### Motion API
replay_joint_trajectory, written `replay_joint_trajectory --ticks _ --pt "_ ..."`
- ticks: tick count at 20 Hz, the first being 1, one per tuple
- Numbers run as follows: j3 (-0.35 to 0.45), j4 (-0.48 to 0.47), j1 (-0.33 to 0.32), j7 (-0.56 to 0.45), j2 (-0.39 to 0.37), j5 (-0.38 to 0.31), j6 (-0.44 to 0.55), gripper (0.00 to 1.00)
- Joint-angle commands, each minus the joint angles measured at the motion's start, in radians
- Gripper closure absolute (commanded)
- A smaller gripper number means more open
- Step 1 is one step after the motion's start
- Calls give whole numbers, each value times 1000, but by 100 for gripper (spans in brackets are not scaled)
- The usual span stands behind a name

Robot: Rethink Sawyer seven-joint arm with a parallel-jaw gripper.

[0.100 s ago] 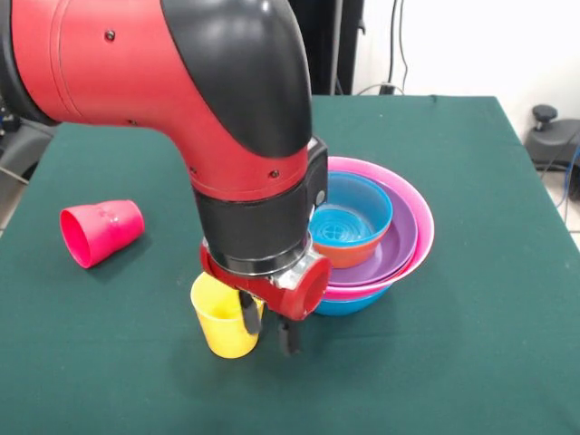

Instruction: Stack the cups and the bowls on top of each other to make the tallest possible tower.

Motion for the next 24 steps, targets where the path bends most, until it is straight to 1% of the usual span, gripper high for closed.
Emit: replay_joint_trajectory --ticks 1,4,8,10,11,12,13,21,24 --pt "37 28 29 -247 9 -87 -13 100" --pt "31 13 35 -250 11 -99 -5 100" --pt "22 12 40 -219 7 -110 -2 100" --pt "24 12 41 -202 1 -106 -16 100" --pt "22 7 43 -203 -2 -107 -1 100" --pt "22 3 45 -228 -3 -117 4 100" --pt "28 9 41 -232 -3 -111 8 0" --pt "33 21 37 -242 -13 -107 0 0" --pt "29 34 35 -222 -37 -93 26 0"
